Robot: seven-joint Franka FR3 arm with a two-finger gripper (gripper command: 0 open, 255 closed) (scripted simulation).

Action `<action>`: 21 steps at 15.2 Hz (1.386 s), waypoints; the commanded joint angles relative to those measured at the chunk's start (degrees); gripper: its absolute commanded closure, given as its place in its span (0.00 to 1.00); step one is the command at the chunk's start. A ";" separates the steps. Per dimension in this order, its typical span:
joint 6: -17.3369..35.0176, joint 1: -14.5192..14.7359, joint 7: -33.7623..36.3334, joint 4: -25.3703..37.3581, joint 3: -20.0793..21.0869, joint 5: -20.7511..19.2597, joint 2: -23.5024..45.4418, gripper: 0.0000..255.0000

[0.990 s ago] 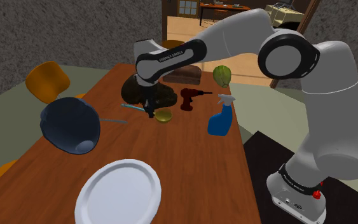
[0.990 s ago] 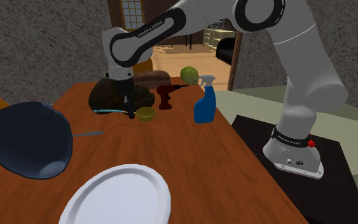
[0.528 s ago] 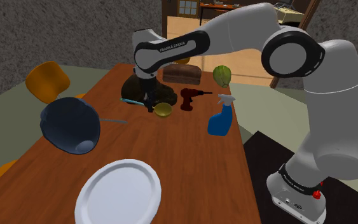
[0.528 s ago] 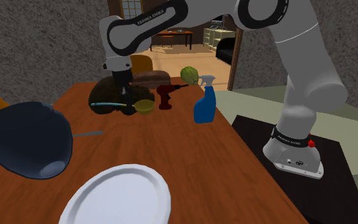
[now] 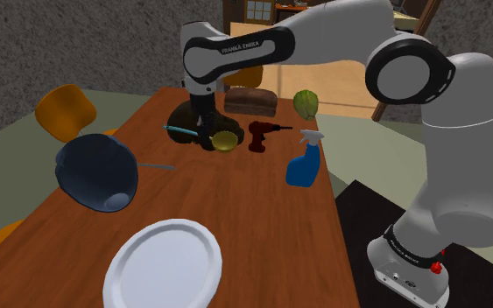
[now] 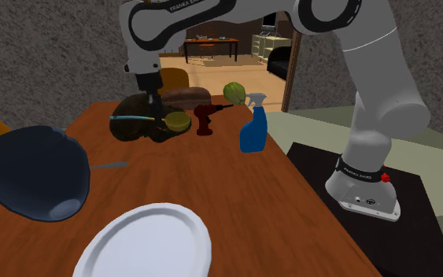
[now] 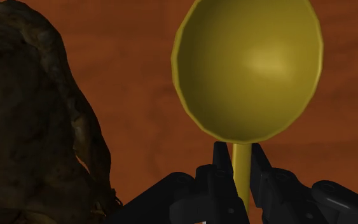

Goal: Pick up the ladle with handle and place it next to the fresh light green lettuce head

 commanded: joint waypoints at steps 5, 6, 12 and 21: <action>-4.20 0.06 0.40 3.37 0.09 0.04 -0.83 1.00; -4.93 0.07 0.46 4.05 0.11 0.04 -0.89 1.00; -4.39 -3.52 -4.02 -1.01 -0.99 0.50 -4.96 1.00; -3.02 -11.05 -14.63 -8.63 -4.27 0.81 -10.28 1.00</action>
